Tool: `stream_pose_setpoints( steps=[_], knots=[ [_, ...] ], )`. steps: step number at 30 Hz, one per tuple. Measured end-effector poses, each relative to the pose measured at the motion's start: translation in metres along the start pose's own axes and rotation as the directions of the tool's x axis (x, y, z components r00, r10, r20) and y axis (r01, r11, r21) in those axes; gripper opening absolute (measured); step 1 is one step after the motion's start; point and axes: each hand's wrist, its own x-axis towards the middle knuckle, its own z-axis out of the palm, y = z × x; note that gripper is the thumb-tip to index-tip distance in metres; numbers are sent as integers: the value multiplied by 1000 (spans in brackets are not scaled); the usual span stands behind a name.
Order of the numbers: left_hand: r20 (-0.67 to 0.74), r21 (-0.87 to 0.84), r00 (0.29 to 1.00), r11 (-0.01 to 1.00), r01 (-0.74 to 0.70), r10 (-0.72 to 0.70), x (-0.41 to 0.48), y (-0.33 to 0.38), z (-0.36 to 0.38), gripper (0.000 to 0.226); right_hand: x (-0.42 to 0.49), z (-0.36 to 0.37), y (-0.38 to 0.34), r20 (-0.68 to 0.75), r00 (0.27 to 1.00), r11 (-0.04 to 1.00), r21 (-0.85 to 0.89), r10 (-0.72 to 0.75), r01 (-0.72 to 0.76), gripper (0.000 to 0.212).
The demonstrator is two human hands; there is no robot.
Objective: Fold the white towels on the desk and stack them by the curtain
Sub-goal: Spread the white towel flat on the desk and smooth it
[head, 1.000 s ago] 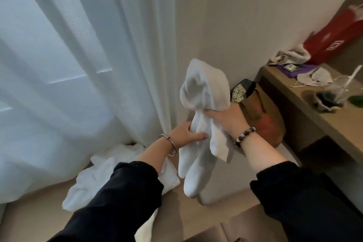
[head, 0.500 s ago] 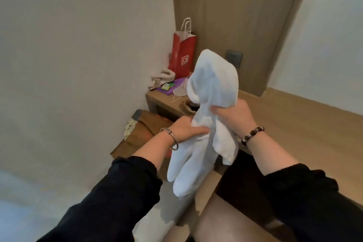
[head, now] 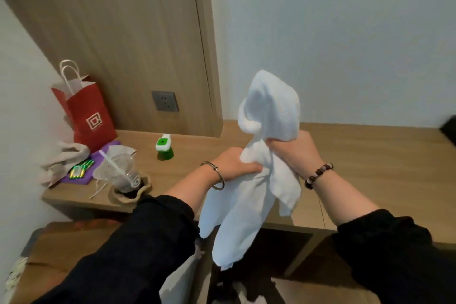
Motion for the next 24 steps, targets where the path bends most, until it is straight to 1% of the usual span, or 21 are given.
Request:
stream_pose_setpoints(
  steps=[6,9,11,15,18,21,24],
  knots=[
    [94,116,989,985,-128,117,97,18,-19,12,75,-16,0,-149,989,998,-61,-7,-2,14],
    [162,185,974,965,-187,158,144,22,-28,12,111,-20,0,-209,978,993,-109,20,-43,10],
    [204,252,961,939,-234,185,170,27,-31,17,130,-25,3,-237,971,991,-122,33,-63,8],
    [284,310,935,902,-301,214,211,40,-29,29,155,-41,12,-303,950,991,-82,79,-108,9],
    [329,371,918,864,-339,219,235,49,-19,29,169,-55,20,-324,943,988,-103,80,-119,11],
    [336,402,914,843,-359,229,255,56,-8,34,182,-69,30,-335,940,985,-124,70,-117,17],
    [338,411,919,847,-338,202,270,62,7,20,193,-86,41,-306,950,983,-147,59,-108,20]
  ],
)
